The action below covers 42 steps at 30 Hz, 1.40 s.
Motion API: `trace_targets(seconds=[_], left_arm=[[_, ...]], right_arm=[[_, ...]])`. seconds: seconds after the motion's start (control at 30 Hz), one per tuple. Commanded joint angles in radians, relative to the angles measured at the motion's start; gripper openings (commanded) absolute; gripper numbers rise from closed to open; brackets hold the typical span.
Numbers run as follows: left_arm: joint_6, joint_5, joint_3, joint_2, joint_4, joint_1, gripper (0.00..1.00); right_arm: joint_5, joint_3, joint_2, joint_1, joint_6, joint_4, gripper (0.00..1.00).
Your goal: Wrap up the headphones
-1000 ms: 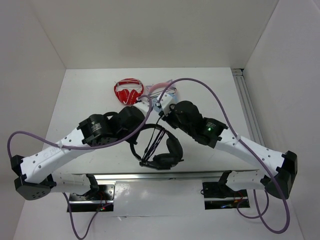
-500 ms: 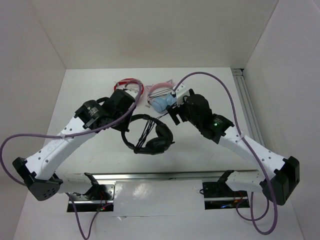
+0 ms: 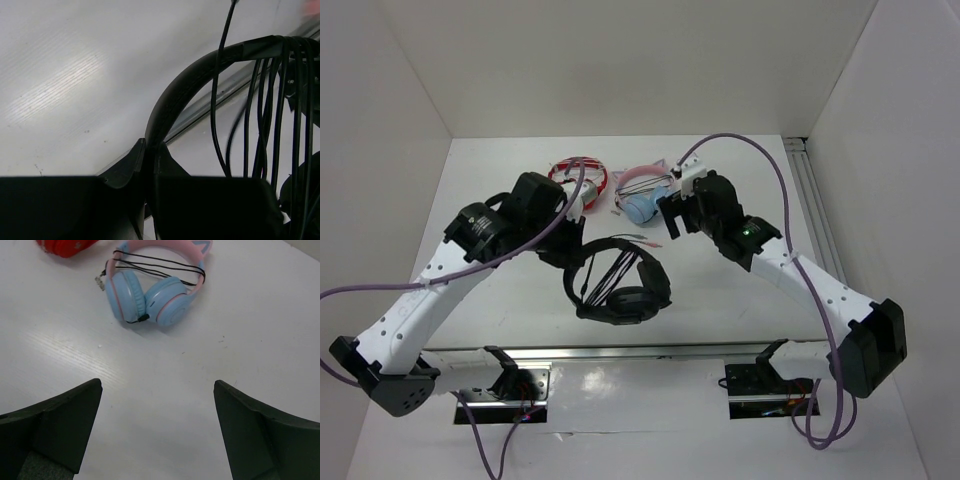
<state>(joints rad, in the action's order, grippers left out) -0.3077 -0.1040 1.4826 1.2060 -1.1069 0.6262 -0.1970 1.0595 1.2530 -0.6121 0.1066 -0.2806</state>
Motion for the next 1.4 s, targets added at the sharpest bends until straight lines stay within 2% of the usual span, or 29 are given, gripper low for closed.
trace_targets(seconds=[0.0, 0.13, 0.2, 0.27, 0.33, 0.4, 0.43, 0.57, 0.77, 0.8, 0.93, 1.2, 1.37], left_arm=[[0.003, -0.123, -0.001, -0.028, 0.053, -0.023, 0.00], [-0.021, -0.071, -0.028, -0.019, 0.053, -0.080, 0.00], [-0.021, -0.037, -0.061, -0.019, 0.062, -0.100, 0.00], [-0.030, 0.030, -0.085, -0.019, 0.082, -0.111, 0.00], [-0.060, 0.090, -0.100, -0.008, 0.082, -0.111, 0.00], [-0.083, 0.175, -0.119, 0.018, 0.094, -0.111, 0.00], [-0.096, 0.199, -0.134, 0.027, 0.110, -0.111, 0.00], [-0.227, 0.302, -0.168, 0.075, 0.169, -0.097, 0.00], [-0.404, 0.360, -0.232, 0.164, 0.318, 0.022, 0.00], [-0.450, 0.375, -0.243, 0.182, 0.350, 0.071, 0.00], [-0.577, 0.506, -0.254, 0.334, 0.435, 0.185, 0.00], [-0.695, 0.487, -0.130, 0.688, 0.582, 0.299, 0.00], [-0.717, 0.465, 0.135, 0.918, 0.573, 0.366, 0.00]], right_arm=[[-0.044, 0.083, 0.020, 0.044, -0.091, 0.015, 1.00], [-0.047, 0.125, -0.013, 0.100, -0.169, -0.018, 1.00], [-0.122, 0.166, -0.032, 0.109, -0.212, -0.038, 1.00], [-0.281, 0.222, -0.053, 0.120, -0.295, -0.118, 1.00], [-0.300, 0.258, -0.079, 0.120, -0.326, -0.155, 1.00], [-0.291, 0.299, -0.115, 0.120, -0.350, -0.187, 1.00], [-0.236, 0.300, -0.159, 0.120, -0.360, -0.196, 1.00], [-0.153, 0.346, -0.216, 0.098, -0.389, -0.296, 1.00], [-0.111, 0.369, -0.290, 0.077, -0.424, -0.406, 1.00], [-0.111, 0.378, -0.303, 0.077, -0.424, -0.417, 1.00], [-0.091, 0.398, -0.323, 0.077, -0.424, -0.482, 1.00], [-0.051, 0.407, -0.369, 0.077, -0.395, -0.583, 1.00], [-0.051, 0.425, -0.382, 0.077, -0.395, -0.623, 1.00]])
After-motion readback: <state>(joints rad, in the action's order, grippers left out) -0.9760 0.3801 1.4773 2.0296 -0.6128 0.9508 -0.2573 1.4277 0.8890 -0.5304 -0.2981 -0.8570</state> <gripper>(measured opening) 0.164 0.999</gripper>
